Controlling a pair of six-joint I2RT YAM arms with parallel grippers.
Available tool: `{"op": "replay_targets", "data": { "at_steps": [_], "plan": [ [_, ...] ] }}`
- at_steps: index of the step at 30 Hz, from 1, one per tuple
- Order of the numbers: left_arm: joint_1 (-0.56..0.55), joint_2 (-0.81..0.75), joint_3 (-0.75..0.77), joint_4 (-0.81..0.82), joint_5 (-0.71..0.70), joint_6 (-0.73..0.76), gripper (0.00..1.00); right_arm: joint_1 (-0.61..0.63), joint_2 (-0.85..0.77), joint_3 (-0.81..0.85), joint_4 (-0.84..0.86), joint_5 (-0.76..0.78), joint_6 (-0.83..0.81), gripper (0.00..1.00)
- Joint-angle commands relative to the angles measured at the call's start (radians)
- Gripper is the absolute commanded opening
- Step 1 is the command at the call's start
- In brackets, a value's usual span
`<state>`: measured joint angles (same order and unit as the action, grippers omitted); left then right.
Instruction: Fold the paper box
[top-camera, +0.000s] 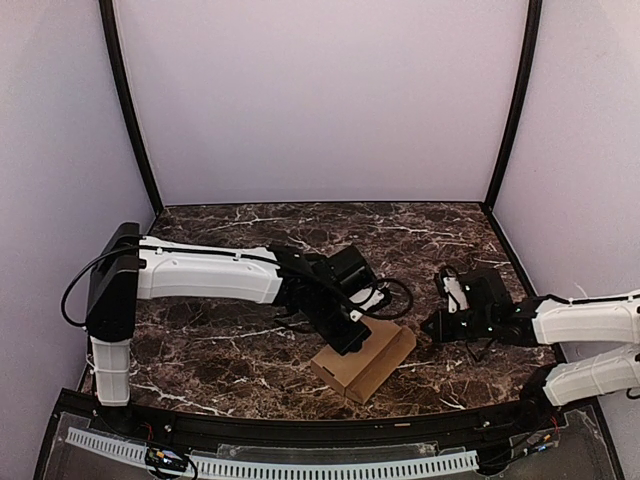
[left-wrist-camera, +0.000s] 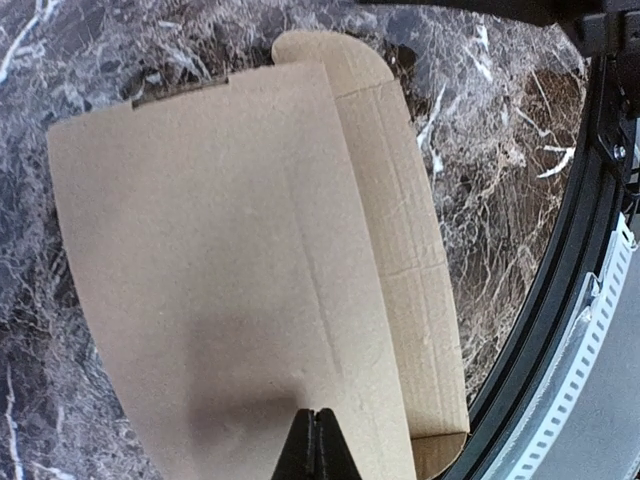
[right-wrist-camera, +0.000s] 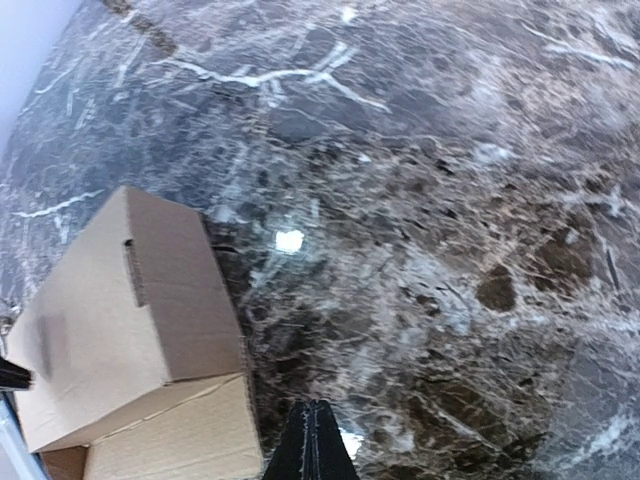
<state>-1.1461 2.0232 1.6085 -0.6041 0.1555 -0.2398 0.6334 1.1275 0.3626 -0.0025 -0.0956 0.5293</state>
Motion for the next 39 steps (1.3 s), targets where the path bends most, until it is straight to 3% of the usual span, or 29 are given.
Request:
{"op": "replay_targets", "data": {
  "at_steps": [1, 8, 13, 39],
  "plan": [
    [-0.009, -0.053, -0.072, 0.074, 0.061, -0.038, 0.01, -0.014, -0.044, 0.010, 0.056, -0.080, -0.035, 0.00],
    [-0.009, -0.079, -0.159, 0.104, 0.050, -0.036, 0.01, -0.014, -0.094, 0.001, 0.040, -0.132, -0.060, 0.17],
    [-0.009, -0.103, -0.202, 0.122, 0.041, -0.033, 0.01, -0.014, -0.067, -0.002, 0.030, -0.151, -0.067, 0.23],
    [-0.009, -0.142, -0.265, 0.169, 0.042, -0.039, 0.01, -0.010, 0.112, 0.034, 0.091, -0.273, -0.086, 0.12]
  ]
}}
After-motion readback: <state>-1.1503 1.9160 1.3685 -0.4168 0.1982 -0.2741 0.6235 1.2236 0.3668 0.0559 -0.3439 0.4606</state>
